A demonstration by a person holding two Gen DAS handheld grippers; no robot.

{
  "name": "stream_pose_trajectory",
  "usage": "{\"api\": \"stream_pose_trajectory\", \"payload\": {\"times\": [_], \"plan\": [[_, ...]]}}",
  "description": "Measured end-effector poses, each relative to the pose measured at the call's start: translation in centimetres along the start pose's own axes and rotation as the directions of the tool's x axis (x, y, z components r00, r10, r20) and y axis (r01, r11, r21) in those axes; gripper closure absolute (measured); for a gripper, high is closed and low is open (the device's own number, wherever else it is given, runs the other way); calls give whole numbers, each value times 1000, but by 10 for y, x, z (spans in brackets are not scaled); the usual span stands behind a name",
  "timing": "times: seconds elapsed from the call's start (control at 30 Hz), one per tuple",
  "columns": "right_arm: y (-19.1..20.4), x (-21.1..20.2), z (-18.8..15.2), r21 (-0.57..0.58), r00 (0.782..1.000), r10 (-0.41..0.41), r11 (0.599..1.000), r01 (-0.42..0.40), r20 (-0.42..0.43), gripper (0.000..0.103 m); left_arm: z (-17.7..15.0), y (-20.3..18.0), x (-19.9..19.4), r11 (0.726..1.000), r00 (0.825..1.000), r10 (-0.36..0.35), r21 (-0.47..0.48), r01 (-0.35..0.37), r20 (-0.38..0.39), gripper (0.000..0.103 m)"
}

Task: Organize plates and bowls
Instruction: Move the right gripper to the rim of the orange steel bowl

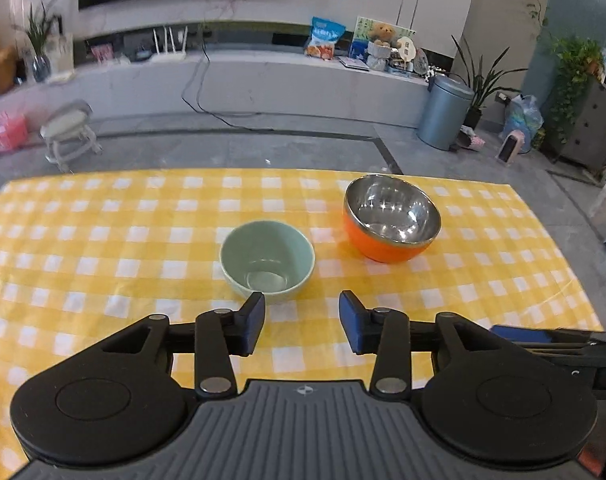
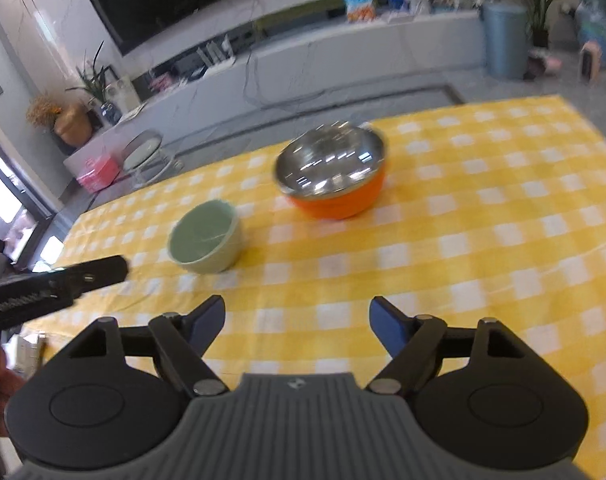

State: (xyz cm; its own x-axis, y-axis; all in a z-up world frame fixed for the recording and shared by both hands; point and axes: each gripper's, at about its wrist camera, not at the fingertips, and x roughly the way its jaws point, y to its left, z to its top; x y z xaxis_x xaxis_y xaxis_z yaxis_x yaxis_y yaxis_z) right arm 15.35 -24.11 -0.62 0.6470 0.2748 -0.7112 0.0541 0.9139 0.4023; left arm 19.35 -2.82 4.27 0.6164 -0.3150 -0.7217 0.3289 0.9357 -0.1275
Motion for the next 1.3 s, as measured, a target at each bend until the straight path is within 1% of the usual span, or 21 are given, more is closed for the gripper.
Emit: {"api": "stream_pose_trajectory", "payload": {"times": [0.07, 0.13, 0.2, 0.3, 0.4, 0.53, 0.63, 0.73, 0.83, 0.87, 0.93, 1.03, 1.07, 1.1, 1.13, 1.17, 1.2, 1.23, 1.3], "plan": [[9, 11, 7, -2, 1000, 13, 1000, -13, -21, 23, 3, 12, 8, 1000, 1000, -4, -21, 4, -7, 52], [18, 20, 14, -23, 1000, -9, 1000, 9, -20, 23, 7, 22, 16, 999, 1000, -7, -32, 7, -12, 50], [26, 30, 21, -41, 999, -38, 998, 37, -13, 23, 10, 31, 23, 999, 1000, -5, -42, 4, -15, 46], [34, 45, 31, -59, 998, -56, 997, 54, -21, 23, 16, 43, 33, 999, 1000, -1, -46, 0, -10, 43], [38, 59, 41, -62, 998, -62, 996, 60, -32, 23, 23, 56, 45, 998, 1000, -3, -68, 2, -10, 42], [33, 82, 54, 20, 996, -56, 998, 57, -76, 23, 31, 74, 63, 991, 1000, 7, -137, -9, -16, 42], [38, 101, 59, 40, 993, -46, 998, 51, -106, 24, 34, 84, 80, 985, 999, -6, -172, -1, -41, 42], [42, 119, 61, 44, 990, -73, 996, 79, -120, 28, 32, 85, 95, 984, 998, -8, -178, -4, -65, 42], [40, 134, 61, 82, 986, -79, 992, 91, -145, 30, 29, 87, 105, 985, 996, -11, -174, -4, -84, 43], [39, 139, 61, 98, 985, -75, 991, 91, -158, 34, 28, 87, 108, 985, 996, -9, -174, -7, -91, 44], [36, 146, 62, 124, 982, -70, 988, 93, -178, 39, 28, 89, 114, 985, 995, -3, -174, -15, -101, 45], [33, 151, 62, 139, 980, -60, 987, 87, -188, 41, 28, 91, 118, 985, 994, -6, -172, -12, -105, 53], [33, 152, 63, 131, 981, -53, 988, 79, -186, 49, 28, 90, 119, 986, 994, -5, -164, -13, -112, 61], [33, 153, 63, 122, 981, -44, 990, 69, -190, 51, 29, 89, 119, 988, 993, 0, -151, -19, -121, 70], [32, 153, 64, 120, 981, -34, 991, 58, -193, 54, 29, 87, 119, 990, 992, 7, -136, -24, -128, 75], [31, 152, 64, 121, 981, -8, 992, 32, -192, 62, 30, 85, 119, 993, 991, 16, -117, -31, -134, 80], [31, 151, 65, 121, 981, 10, 993, 13, -192, 65, 30, 82, 118, 994, 991, 22, -102, -36, -136, 84], [30, 149, 66, 117, 981, 18, 993, 4, -191, 67, 31, 79, 116, 995, 991, 26, -87, -38, -134, 84], [30, 144, 67, 111, 984, 9, 994, 11, -180, 67, 35, 77, 112, 995, 993, 35, -84, -45, -114, 84]]}}
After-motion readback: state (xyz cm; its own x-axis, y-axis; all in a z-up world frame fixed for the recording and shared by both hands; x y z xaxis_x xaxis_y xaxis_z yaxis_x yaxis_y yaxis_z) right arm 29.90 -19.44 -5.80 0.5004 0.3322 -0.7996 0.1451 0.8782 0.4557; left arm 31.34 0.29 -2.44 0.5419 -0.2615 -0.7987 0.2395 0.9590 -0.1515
